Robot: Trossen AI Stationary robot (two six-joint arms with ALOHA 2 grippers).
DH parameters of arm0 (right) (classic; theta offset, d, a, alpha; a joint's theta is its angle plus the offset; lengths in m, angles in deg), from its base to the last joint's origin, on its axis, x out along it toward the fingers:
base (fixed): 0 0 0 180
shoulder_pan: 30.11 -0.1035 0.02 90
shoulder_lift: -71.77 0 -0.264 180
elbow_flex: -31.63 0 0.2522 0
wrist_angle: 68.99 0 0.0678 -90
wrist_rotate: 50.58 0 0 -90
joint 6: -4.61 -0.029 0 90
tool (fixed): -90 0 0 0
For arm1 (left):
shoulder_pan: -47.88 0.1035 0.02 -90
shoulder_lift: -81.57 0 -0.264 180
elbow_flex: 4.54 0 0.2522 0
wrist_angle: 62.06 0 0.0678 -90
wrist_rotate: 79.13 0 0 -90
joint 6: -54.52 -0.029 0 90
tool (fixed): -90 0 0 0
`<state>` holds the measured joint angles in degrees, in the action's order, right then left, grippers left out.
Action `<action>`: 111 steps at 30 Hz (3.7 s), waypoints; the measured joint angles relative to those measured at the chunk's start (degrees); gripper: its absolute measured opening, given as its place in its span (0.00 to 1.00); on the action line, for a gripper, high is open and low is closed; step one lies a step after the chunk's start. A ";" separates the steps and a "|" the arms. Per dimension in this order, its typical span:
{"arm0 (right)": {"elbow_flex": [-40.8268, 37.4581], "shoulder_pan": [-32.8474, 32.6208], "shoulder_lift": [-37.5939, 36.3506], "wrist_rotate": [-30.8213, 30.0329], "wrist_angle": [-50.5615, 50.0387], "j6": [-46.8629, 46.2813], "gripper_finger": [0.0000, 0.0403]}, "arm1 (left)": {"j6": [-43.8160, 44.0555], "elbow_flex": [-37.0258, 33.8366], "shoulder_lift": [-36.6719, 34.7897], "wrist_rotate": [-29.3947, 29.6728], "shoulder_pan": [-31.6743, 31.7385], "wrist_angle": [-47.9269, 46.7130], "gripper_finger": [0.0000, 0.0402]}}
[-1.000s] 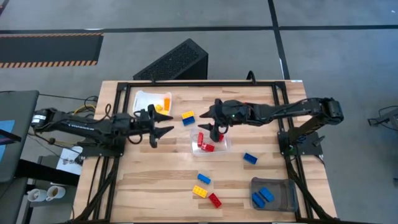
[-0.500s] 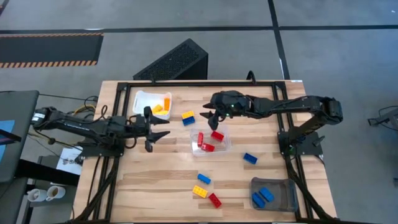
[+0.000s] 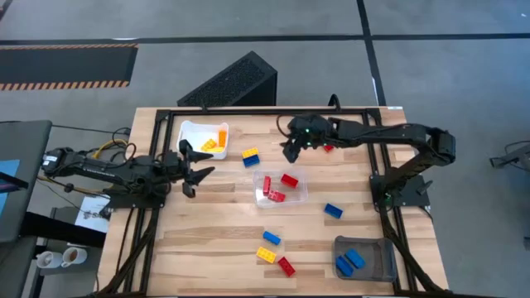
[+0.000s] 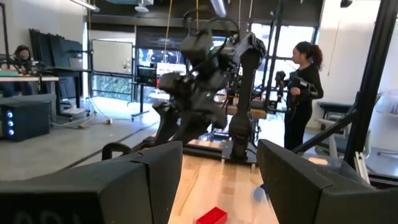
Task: Sort & place blocks by color
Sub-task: Put the blue game piece into the black bin
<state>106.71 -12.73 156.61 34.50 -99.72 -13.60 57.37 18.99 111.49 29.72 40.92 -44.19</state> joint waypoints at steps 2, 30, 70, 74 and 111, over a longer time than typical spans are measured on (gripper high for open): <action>0.00 1.74 0.00 0.03 -2.74 -1.02 0.57 | -0.04 -0.10 -0.42 -0.10 -0.01 -0.10 0.49; 0.02 13.36 0.00 11.35 -3.23 2.07 0.57 | 0.17 -0.12 -0.02 -0.38 -0.02 -0.74 0.49; 40.37 -2.05 27.24 9.85 -17.52 16.13 0.51 | 2.99 -0.12 0.09 -0.52 -0.02 -2.92 0.49; 40.36 -2.35 26.47 9.76 -17.33 15.35 0.50 | 2.90 -0.12 0.09 -0.51 -0.02 -3.33 0.49; 3.61 -30.20 -3.22 -2.96 -0.45 -1.45 0.43 | 6.15 -0.10 0.10 -0.91 -0.02 -2.24 0.49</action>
<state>110.31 -42.93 153.39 31.54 -100.17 -15.05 63.52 18.89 111.58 28.81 40.90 -46.43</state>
